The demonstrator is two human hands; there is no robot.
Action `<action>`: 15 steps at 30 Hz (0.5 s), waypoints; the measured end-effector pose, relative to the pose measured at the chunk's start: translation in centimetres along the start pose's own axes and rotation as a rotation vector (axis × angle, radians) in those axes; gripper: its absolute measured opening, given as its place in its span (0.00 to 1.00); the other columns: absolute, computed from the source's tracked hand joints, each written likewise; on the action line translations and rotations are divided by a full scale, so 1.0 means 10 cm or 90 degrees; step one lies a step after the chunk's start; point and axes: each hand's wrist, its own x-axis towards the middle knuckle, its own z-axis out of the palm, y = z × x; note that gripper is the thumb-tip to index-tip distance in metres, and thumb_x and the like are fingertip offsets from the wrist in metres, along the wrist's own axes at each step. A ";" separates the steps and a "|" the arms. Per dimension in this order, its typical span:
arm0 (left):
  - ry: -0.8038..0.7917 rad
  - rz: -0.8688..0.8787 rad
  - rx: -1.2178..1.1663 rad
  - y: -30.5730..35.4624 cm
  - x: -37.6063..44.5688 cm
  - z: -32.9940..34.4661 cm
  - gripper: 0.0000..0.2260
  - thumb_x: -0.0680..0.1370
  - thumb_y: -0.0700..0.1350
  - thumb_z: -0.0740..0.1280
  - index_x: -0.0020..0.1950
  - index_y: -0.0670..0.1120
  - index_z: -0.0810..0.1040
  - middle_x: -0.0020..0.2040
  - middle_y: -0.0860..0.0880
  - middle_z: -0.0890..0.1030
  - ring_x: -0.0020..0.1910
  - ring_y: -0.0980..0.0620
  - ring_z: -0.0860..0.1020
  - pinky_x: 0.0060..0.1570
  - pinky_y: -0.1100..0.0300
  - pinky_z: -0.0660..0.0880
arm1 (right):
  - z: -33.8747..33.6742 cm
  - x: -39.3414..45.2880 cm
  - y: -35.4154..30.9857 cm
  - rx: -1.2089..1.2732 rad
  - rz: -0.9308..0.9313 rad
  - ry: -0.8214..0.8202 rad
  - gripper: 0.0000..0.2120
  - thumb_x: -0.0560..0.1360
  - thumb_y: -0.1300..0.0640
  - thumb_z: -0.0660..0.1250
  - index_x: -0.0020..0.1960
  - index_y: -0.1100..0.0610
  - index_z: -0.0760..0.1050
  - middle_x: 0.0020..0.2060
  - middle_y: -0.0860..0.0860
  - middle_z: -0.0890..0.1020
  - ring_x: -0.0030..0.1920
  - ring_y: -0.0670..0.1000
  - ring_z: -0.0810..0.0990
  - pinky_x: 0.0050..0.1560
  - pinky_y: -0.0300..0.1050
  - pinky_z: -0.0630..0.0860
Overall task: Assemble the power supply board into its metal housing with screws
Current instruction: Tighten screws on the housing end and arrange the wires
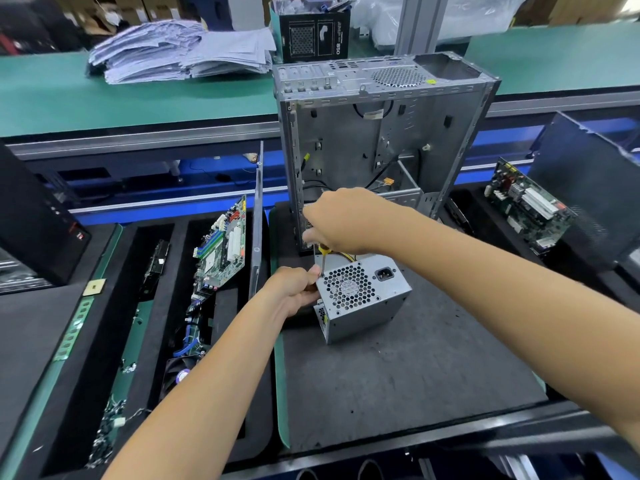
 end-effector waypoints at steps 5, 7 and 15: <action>-0.006 -0.001 0.008 -0.01 0.00 0.00 0.12 0.80 0.31 0.61 0.63 0.32 0.70 0.42 0.43 0.79 0.39 0.50 0.78 0.44 0.52 0.76 | -0.02 -0.01 0.01 0.070 -0.058 -0.033 0.07 0.71 0.66 0.64 0.45 0.57 0.69 0.46 0.53 0.71 0.42 0.55 0.74 0.38 0.45 0.68; -0.008 0.002 0.006 -0.01 -0.01 0.00 0.10 0.79 0.31 0.61 0.60 0.32 0.70 0.41 0.43 0.79 0.39 0.50 0.78 0.45 0.52 0.76 | -0.02 0.00 -0.04 0.035 -0.047 0.007 0.07 0.71 0.65 0.64 0.41 0.56 0.67 0.40 0.53 0.71 0.41 0.55 0.73 0.38 0.47 0.68; 0.003 0.013 -0.010 -0.01 -0.02 0.01 0.22 0.79 0.30 0.61 0.72 0.33 0.61 0.44 0.43 0.80 0.40 0.50 0.79 0.37 0.53 0.77 | 0.04 0.00 -0.03 -0.058 -0.012 0.064 0.13 0.82 0.50 0.55 0.43 0.56 0.66 0.38 0.53 0.70 0.36 0.55 0.69 0.35 0.47 0.64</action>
